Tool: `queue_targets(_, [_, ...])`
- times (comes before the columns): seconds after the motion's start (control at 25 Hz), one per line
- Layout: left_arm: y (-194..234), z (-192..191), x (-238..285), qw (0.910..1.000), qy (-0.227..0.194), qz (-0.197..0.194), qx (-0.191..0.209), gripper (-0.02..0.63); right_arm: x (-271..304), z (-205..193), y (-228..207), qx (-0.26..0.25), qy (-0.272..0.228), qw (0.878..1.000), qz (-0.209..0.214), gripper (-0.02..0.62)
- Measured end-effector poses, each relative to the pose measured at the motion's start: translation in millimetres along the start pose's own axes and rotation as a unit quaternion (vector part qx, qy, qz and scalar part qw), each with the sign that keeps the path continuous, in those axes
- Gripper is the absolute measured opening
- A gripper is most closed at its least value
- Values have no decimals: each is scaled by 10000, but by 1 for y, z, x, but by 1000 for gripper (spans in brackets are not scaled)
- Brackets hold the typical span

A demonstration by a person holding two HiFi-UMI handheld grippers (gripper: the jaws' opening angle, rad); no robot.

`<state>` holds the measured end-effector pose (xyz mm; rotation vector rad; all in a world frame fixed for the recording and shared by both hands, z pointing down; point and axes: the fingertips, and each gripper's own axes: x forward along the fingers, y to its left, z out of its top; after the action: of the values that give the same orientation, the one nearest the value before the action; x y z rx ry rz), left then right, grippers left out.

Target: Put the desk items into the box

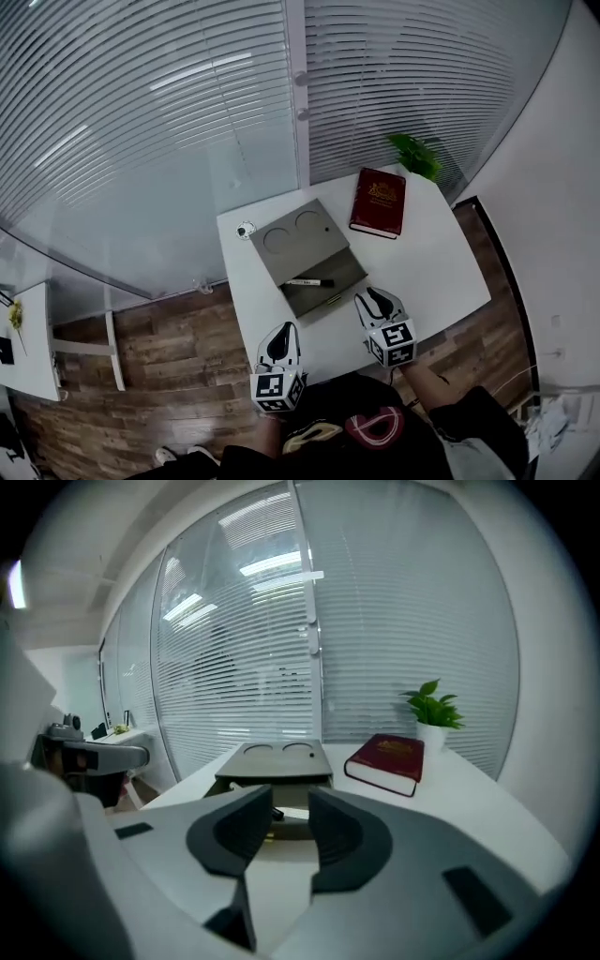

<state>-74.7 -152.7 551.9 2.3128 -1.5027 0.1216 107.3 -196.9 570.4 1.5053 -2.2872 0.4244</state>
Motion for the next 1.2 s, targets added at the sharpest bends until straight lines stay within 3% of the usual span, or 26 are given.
queue_targets(0.24, [-20,-3,13,9994,65,-330,2,20,-22,-21,-3,247,-46,9993,-294,99])
queue_targets(0.52, [-40,-1,17,9981,43,-604,82,20,-41,-25,-21,372,-198,9968,-677,22])
queue_targets(1.0, [-33,-4,15,9989,6,-467,-55,20,-59,-14,-27,323,-376,9949,-879,9])
queue_targets(1.2, [-36,-4,18,9985,-33,-528,-109,20,-61,-9,-24,56,-435,9949,-904,9])
